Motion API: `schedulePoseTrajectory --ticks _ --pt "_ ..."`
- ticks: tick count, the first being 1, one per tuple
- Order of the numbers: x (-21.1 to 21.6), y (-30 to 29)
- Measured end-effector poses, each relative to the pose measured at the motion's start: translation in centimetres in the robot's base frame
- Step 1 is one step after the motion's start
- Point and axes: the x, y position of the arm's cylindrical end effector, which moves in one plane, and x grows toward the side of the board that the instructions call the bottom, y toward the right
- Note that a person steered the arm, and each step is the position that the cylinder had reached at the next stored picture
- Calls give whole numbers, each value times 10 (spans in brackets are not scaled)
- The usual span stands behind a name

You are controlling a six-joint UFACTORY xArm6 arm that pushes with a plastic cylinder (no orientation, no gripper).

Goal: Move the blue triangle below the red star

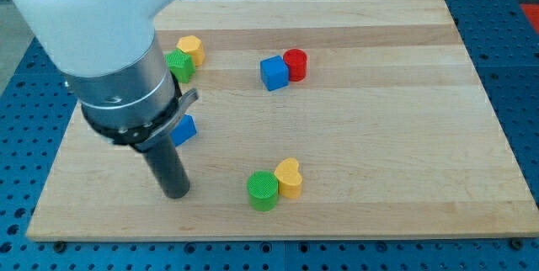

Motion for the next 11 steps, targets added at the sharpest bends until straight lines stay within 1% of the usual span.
schedulePoseTrajectory --ticks 1,2,3,4,5,7,8,10,11 --pt "-51 55" --pt "-52 56" --pt "-52 48" --pt "-55 17" --pt "-66 -1" --pt "-107 -27" --pt "-114 -47" --pt "-113 -60" --pt "-96 -43"
